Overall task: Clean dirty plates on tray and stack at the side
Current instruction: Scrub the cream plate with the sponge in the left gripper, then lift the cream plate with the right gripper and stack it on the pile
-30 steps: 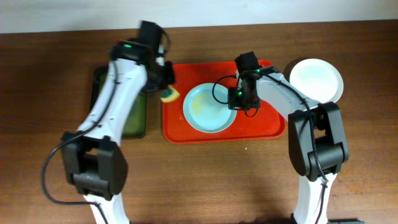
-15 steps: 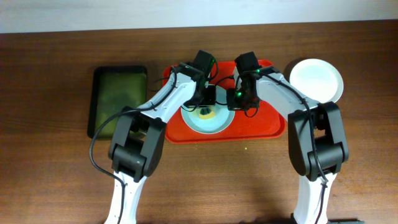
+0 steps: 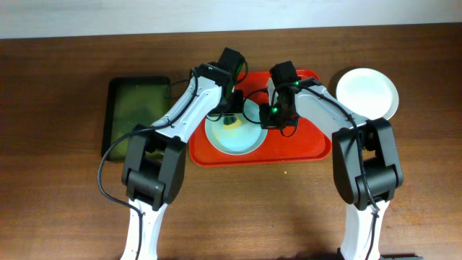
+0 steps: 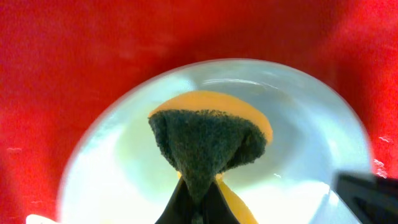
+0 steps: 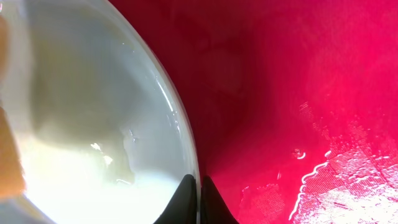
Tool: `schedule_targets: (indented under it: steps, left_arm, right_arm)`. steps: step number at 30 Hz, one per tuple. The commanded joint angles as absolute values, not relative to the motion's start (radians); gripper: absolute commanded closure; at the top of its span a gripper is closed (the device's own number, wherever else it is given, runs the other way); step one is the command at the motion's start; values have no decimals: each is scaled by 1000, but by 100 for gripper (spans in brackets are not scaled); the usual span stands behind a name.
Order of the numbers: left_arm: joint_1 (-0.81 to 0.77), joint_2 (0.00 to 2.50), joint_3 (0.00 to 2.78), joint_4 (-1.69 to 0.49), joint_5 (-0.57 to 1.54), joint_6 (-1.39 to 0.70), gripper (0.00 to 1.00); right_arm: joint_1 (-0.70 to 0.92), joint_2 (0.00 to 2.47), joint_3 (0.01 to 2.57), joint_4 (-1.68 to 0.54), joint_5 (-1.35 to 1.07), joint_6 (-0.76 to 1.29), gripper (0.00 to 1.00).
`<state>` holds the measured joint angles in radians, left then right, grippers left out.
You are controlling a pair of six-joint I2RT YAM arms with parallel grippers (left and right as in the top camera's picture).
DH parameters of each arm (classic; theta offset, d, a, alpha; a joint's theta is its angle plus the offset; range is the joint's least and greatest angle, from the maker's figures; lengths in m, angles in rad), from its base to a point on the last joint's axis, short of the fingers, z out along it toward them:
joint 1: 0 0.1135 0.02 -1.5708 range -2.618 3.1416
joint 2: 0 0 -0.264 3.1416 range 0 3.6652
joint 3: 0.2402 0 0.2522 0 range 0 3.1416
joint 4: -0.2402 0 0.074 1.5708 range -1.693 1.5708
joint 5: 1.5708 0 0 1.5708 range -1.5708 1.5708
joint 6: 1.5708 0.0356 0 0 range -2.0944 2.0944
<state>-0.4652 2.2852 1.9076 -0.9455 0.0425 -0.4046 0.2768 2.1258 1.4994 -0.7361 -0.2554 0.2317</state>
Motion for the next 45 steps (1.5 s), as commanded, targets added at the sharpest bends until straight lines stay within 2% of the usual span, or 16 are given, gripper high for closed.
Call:
schedule_targets:
  steps: [1,7,9,18,22,26,28,29,30,33,35,36,37,40,42,45]
  left_arm:
    - [-471,2312,1915,-913,130,-403,100]
    - [-441,2356,1915,-975,-406,-403,100]
    - [-424,2348,1927,-1026,-465,-403,100]
    - [-301,2135,2037,-1193,-375,-509,100]
    - [-105,2139,1937,-1168,-205,-508,100]
    - [1,2139,1740,-1045,-194,-508,100]
    - [16,2139,1685,-999,-186,-508,84]
    - [16,2139,1686,-999,-187,-508,66]
    - [16,2135,1689,-1000,-187,-508,58]
    - [16,2099,1761,-1079,-186,-508,50]
    - [16,2042,1822,-1146,-186,-508,51]
    - [16,1990,1835,-1176,-187,-508,30]
    - [16,1953,1835,-1203,-191,-508,1]
    - [16,1918,1835,-1214,-190,-508,1]
    - [16,1918,1835,-1214,-189,-508,1]
    - [16,1918,1835,-1214,-190,-508,0]
  right_arm:
    - [268,2151,1480,-747,-207,218,96]
    - [268,2151,1480,-746,-207,218,96]
    - [268,2151,1480,-743,-207,218,96]
    - [268,2151,1480,-743,-207,218,96]
    - [268,2151,1480,-741,-207,218,96]
    - [268,2151,1480,-739,-207,218,96]
    - [268,2151,1480,-736,-207,218,96]
    - [268,2151,1480,-735,-207,218,96]
    - [268,2151,1480,-735,-207,218,96]
    - [268,2151,1480,-737,-207,217,96]
    - [268,2150,1494,-757,-207,218,96]
    - [268,2143,1527,-810,-222,218,96]
    - [268,2128,1585,-891,-236,217,96]
    - [272,2070,1863,-1171,-136,213,96]
    - [307,2066,2096,-1363,99,214,96]
    - [389,2065,2285,-1474,452,214,96]
